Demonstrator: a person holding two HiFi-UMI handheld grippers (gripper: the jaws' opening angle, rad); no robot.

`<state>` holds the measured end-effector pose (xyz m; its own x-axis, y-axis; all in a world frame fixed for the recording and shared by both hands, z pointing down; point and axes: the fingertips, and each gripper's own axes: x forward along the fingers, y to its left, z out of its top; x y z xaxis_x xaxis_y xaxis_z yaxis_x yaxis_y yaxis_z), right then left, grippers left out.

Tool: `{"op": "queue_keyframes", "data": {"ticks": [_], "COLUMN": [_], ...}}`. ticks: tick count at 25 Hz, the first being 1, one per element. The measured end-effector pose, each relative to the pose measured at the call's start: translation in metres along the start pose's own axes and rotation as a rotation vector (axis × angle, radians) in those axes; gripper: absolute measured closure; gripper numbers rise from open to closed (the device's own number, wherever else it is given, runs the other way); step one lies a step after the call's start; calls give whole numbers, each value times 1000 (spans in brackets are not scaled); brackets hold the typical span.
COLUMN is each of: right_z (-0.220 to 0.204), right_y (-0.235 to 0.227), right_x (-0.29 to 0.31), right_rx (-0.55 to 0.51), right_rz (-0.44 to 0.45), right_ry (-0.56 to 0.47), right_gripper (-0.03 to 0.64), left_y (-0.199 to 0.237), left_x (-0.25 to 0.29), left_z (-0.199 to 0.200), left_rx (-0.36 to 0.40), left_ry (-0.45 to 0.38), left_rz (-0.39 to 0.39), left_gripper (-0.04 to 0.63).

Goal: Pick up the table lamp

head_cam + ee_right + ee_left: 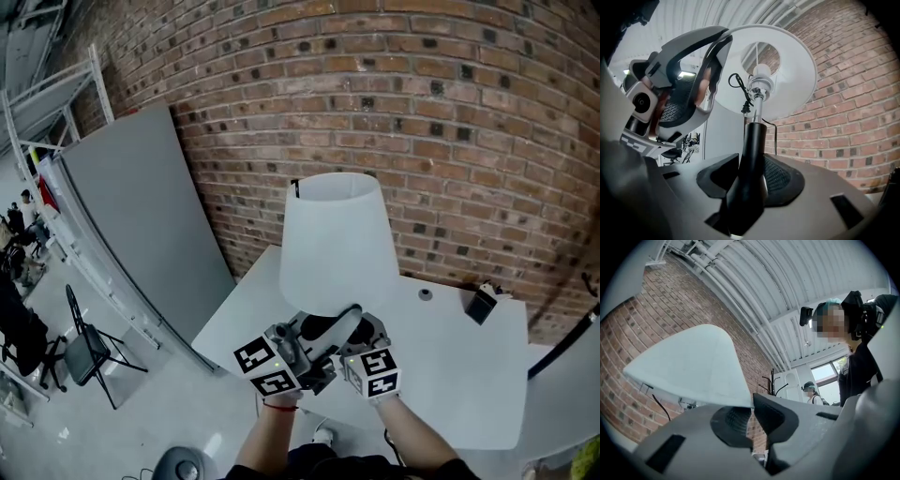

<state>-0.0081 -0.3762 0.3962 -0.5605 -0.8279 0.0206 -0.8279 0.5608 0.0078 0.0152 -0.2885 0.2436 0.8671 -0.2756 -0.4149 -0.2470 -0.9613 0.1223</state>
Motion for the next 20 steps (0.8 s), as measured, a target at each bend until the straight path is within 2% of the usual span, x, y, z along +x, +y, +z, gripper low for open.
{"op": "queue_keyframes", "data": {"ticks": [20], "right_z": [81], "right_y": [18], "right_x": [-33], "right_rx": [-56], "right_rz": [1], "right_ry": [-153], "right_gripper": [456], "left_y": [-63], "left_x": [20], "left_z": [56], "left_rx": [127], "left_ry": [-2], "left_rz": [-41], "left_gripper": [574]}}
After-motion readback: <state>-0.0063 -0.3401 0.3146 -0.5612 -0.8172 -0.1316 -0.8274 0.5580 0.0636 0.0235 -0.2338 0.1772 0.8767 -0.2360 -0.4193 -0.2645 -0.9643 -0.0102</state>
